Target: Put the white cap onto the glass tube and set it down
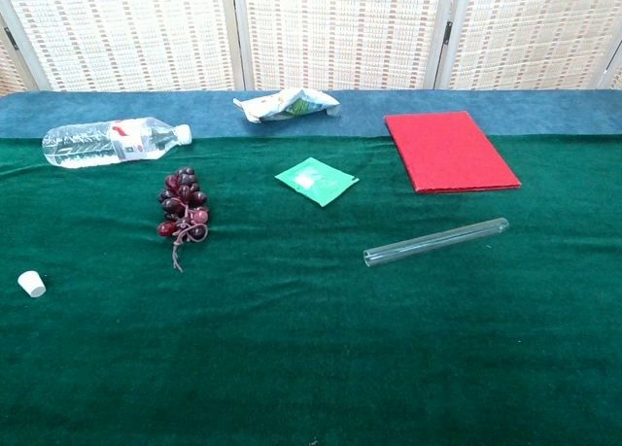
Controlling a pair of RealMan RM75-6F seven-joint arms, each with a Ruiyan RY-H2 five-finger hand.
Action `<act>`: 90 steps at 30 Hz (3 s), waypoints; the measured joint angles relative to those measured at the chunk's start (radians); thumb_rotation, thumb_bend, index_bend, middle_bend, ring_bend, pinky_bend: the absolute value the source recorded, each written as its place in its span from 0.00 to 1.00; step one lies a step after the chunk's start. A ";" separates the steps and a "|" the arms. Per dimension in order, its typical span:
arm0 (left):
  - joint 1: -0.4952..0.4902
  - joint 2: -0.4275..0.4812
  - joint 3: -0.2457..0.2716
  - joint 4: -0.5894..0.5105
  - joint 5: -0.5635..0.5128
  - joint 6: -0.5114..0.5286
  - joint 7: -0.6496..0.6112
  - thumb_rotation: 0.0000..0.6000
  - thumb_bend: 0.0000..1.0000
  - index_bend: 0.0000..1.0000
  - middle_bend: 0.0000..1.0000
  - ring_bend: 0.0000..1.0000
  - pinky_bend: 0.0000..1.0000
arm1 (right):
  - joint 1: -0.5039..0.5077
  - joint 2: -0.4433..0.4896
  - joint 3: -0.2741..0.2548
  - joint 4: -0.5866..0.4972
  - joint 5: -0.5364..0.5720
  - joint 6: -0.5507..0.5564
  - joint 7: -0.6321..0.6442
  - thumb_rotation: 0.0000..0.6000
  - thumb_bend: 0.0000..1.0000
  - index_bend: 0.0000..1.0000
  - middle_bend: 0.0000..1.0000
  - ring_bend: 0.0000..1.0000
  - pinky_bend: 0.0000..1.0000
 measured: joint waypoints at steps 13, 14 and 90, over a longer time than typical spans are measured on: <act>-0.008 -0.008 -0.002 0.010 0.006 -0.001 -0.007 1.00 0.18 0.08 0.10 0.06 0.00 | -0.009 0.008 -0.002 -0.004 -0.009 0.016 0.010 1.00 0.36 0.00 0.00 0.00 0.00; -0.008 -0.008 -0.002 0.010 0.007 0.000 -0.007 1.00 0.18 0.08 0.10 0.06 0.00 | -0.009 0.007 -0.002 -0.003 -0.009 0.016 0.011 1.00 0.36 0.00 0.00 0.00 0.00; -0.357 -0.316 0.033 0.482 0.031 -0.385 -0.193 1.00 0.13 0.00 0.09 0.04 0.00 | -0.015 0.017 -0.012 -0.002 -0.049 0.040 0.081 1.00 0.36 0.00 0.00 0.00 0.00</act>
